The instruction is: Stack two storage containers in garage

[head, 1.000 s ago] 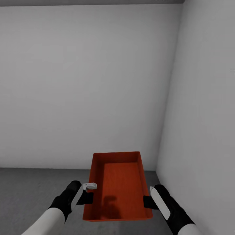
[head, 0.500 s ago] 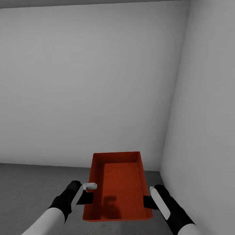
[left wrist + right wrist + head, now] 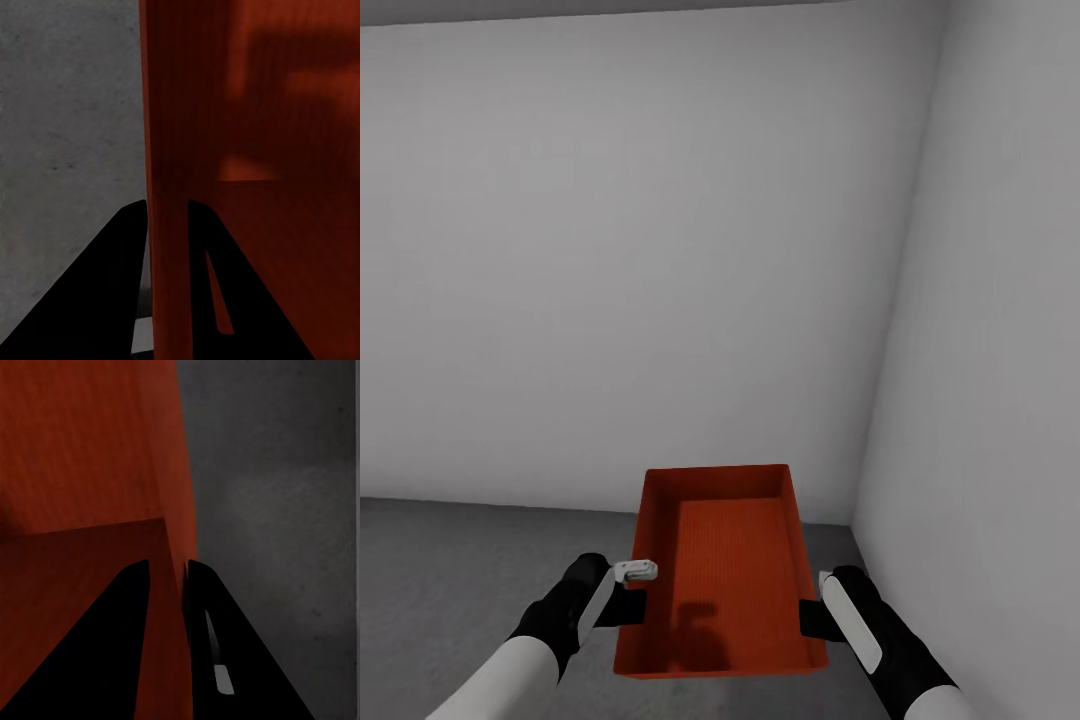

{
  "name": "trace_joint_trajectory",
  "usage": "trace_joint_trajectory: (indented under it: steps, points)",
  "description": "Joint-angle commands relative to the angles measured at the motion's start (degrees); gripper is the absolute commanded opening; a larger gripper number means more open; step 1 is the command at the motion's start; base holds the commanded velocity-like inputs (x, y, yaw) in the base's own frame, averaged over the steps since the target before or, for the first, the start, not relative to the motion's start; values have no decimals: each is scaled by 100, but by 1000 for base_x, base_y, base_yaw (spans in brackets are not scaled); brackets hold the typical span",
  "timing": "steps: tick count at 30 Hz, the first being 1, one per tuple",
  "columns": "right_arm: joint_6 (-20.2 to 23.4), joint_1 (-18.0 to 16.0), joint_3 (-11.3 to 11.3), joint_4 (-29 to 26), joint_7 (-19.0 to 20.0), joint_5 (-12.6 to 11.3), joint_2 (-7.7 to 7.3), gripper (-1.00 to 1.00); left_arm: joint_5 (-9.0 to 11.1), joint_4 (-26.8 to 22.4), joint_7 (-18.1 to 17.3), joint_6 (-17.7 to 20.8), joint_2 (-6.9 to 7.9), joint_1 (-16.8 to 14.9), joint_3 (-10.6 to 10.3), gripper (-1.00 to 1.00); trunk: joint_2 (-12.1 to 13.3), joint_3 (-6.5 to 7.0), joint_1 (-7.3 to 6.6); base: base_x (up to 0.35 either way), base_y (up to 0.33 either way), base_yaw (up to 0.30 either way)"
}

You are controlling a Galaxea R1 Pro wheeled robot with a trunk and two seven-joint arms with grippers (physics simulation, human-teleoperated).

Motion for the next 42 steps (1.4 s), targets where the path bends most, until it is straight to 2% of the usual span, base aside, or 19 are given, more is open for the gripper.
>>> trace_joint_trajectory:
  steps: [1,7,22,42]
  points:
    - [-32,-6,-4,-8,-42,-148,-1,-100,96,-11,26,26,1,-3,9,-100,-8,-9,1,0,0,0]
    - [-32,-6,-4,-7,-42,-148,-1,-100,100,-11,26,26,1,-3,7,-100,-8,-10,1,52,0,0]
    - [-32,-6,-2,-8,-42,-148,-1,-100,100,-11,26,26,2,-3,9,-100,-8,-10,1,284,0,0]
    - [-32,-6,-5,-8,-42,-148,-1,-100,91,-11,26,26,1,-3,5,-100,-8,-10,1,8,0,0]
